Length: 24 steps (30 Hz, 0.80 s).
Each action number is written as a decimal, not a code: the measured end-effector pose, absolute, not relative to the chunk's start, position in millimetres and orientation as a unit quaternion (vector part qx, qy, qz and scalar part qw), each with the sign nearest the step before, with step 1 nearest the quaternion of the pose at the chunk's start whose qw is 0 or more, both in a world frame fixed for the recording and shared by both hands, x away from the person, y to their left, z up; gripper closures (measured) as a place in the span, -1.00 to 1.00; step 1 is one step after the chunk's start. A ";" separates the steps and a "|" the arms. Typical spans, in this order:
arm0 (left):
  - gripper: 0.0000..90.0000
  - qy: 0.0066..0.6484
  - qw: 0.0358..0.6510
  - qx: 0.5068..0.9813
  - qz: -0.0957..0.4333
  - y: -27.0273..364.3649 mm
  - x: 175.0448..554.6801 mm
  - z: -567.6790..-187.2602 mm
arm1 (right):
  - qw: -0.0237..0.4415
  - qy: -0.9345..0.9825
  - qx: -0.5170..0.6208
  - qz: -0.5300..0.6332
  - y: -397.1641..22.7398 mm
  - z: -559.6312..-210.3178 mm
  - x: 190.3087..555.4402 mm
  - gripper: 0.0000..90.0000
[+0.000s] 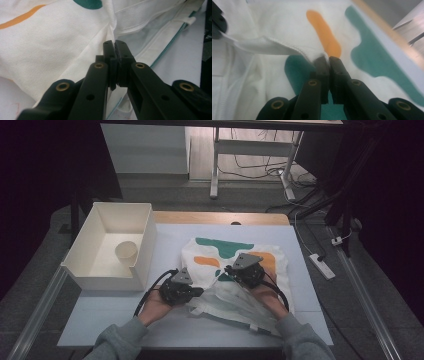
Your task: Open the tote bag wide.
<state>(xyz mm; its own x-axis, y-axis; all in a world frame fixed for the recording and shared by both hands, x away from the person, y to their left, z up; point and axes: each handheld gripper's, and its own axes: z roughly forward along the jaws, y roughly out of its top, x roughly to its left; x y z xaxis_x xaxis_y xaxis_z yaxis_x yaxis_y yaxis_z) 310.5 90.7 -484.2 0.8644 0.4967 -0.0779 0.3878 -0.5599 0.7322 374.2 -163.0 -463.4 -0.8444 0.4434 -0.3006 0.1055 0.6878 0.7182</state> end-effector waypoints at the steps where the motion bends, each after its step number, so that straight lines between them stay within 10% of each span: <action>1: 0.94 0.250 0.393 0.882 0.068 90.6 310.9 -485.0 | 0.211 0.894 0.167 0.359 -161.9 -474.2 380.2 0.91; 15: 0.95 0.250 0.394 0.882 0.064 92.9 311.3 -489.1 | 0.185 0.894 0.179 0.367 -165.0 -482.6 381.0 0.85; 24: 0.94 0.252 0.398 0.880 0.063 96.0 312.1 -489.9 | 0.182 0.870 0.190 0.417 -178.8 -444.2 360.3 0.13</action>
<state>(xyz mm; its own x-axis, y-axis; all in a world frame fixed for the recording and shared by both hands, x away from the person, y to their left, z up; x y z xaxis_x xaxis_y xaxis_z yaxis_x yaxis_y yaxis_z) 312.1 96.0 -489.9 0.8649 0.4940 -0.0891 0.3933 -0.5566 0.7318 360.3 -178.8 -444.2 -0.8619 0.4819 -0.1577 0.1790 0.5802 0.7945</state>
